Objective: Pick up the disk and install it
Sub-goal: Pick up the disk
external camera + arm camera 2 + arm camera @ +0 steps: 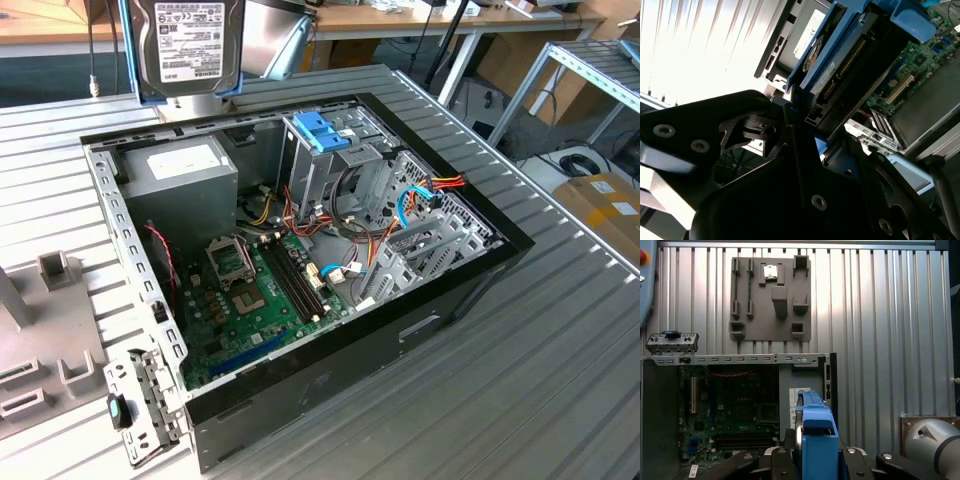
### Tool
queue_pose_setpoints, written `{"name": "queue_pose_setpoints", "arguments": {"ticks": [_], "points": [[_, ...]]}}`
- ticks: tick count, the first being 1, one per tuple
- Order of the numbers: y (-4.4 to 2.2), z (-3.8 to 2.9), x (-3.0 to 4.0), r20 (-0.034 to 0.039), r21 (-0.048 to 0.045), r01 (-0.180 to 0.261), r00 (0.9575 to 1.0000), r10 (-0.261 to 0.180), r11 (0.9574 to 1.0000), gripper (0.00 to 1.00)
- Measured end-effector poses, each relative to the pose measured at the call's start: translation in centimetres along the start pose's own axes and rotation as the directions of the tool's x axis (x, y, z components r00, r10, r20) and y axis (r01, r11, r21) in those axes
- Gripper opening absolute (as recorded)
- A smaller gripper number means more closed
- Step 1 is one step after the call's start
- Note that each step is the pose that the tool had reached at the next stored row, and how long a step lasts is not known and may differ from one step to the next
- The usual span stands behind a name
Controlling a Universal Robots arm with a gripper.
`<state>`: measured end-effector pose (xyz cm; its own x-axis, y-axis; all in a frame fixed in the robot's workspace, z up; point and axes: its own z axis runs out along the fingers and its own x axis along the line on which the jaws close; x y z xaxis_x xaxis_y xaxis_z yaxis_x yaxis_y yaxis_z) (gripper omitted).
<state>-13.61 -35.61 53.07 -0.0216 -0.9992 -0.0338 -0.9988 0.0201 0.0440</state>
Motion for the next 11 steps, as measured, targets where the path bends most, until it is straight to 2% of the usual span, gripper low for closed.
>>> {"name": "queue_pose_setpoints", "arguments": {"ticks": [11], "points": [[-0.01,-0.02,0.39,-0.0001,-0.0001,0.000,1.0000,0.000,1.0000,0.37]]}}
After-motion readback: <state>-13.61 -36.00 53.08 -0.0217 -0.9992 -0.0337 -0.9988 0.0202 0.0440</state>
